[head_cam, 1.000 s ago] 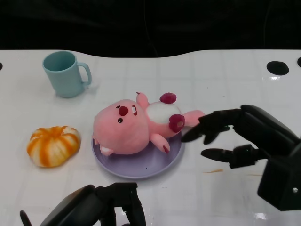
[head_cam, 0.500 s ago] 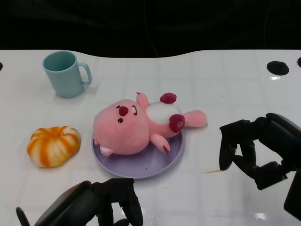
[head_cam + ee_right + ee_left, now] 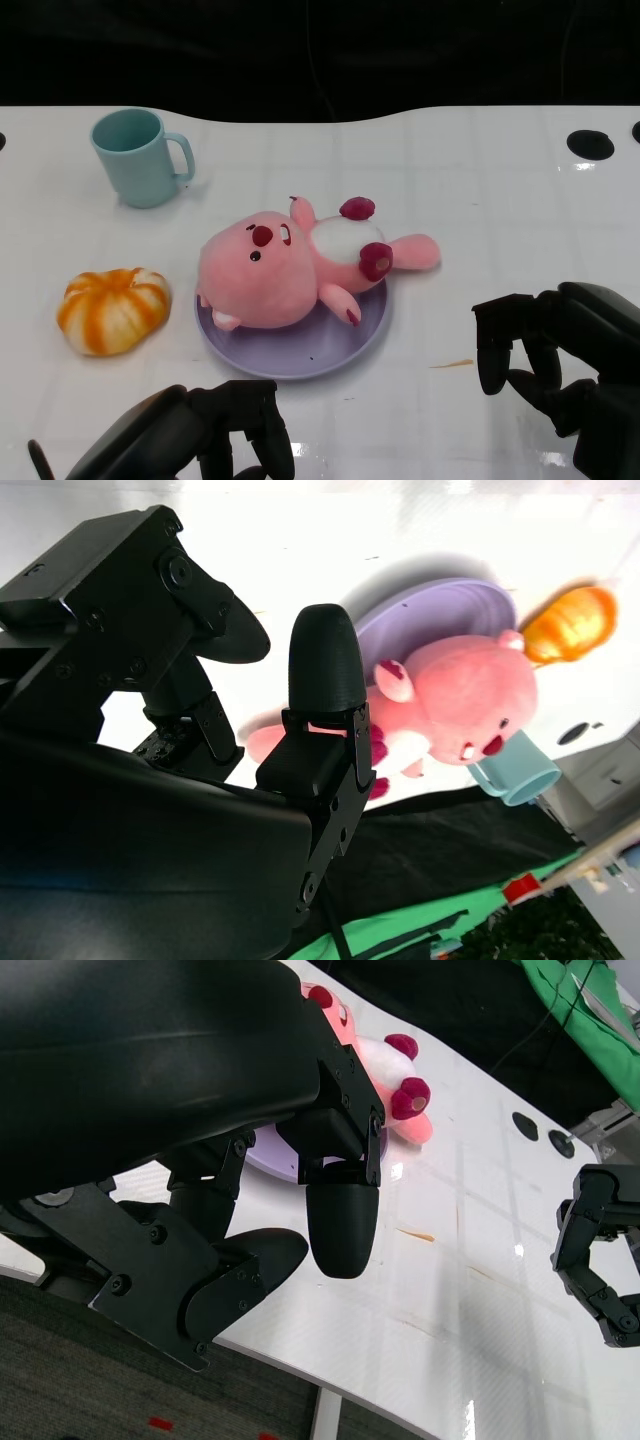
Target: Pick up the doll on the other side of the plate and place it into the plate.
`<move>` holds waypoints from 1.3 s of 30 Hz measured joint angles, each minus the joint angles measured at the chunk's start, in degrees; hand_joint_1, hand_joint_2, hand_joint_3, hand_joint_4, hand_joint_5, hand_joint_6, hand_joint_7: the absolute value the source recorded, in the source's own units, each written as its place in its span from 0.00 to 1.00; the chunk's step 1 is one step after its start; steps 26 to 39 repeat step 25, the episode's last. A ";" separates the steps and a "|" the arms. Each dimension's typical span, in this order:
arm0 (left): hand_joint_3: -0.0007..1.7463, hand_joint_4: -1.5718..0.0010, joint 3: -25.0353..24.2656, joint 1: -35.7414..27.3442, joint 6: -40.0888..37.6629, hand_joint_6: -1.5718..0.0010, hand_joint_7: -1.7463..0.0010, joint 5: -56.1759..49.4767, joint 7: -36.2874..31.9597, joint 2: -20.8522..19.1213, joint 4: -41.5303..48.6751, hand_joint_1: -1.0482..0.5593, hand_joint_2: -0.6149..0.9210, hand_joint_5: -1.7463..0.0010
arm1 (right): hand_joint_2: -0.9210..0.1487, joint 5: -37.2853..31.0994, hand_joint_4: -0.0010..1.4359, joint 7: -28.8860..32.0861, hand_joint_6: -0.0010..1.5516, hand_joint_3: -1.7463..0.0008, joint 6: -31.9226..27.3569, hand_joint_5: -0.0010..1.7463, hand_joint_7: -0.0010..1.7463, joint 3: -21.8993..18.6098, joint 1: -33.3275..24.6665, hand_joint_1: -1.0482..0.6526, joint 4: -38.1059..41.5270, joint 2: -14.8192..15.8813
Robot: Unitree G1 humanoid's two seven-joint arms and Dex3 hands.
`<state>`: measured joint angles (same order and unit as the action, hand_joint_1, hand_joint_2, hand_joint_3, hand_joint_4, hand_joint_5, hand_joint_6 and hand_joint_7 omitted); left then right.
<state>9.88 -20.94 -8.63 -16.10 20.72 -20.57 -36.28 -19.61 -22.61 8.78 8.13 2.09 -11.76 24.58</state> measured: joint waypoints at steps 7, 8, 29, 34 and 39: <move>0.64 0.58 -0.47 0.27 0.71 0.59 0.18 0.13 0.00 0.00 0.69 0.57 0.76 0.03 | 0.53 -1.79 0.61 -0.60 0.49 0.28 -0.11 1.00 0.87 1.58 0.58 0.57 0.63 0.21; 0.64 0.57 -0.50 0.30 0.88 0.59 0.18 0.12 0.00 0.00 0.74 0.57 0.76 0.03 | 0.53 -1.82 0.61 -0.69 0.49 0.27 -0.16 1.00 0.87 1.64 0.63 0.57 0.63 0.21; 0.62 0.58 -1.51 0.34 3.06 0.60 0.19 0.24 0.00 -0.10 2.71 0.56 0.78 0.03 | 0.52 -3.09 0.61 -1.34 0.50 0.27 -1.24 1.00 0.87 2.78 1.54 0.56 0.83 0.31; 0.62 0.58 -1.51 0.34 3.06 0.60 0.19 0.24 0.00 -0.10 2.71 0.56 0.78 0.03 | 0.52 -3.09 0.61 -1.34 0.50 0.27 -1.24 1.00 0.87 2.78 1.54 0.56 0.83 0.31; 0.62 0.58 -1.51 0.34 3.06 0.60 0.19 0.24 0.00 -0.10 2.71 0.56 0.78 0.03 | 0.52 -3.09 0.61 -1.34 0.50 0.27 -1.24 1.00 0.87 2.78 1.54 0.56 0.83 0.31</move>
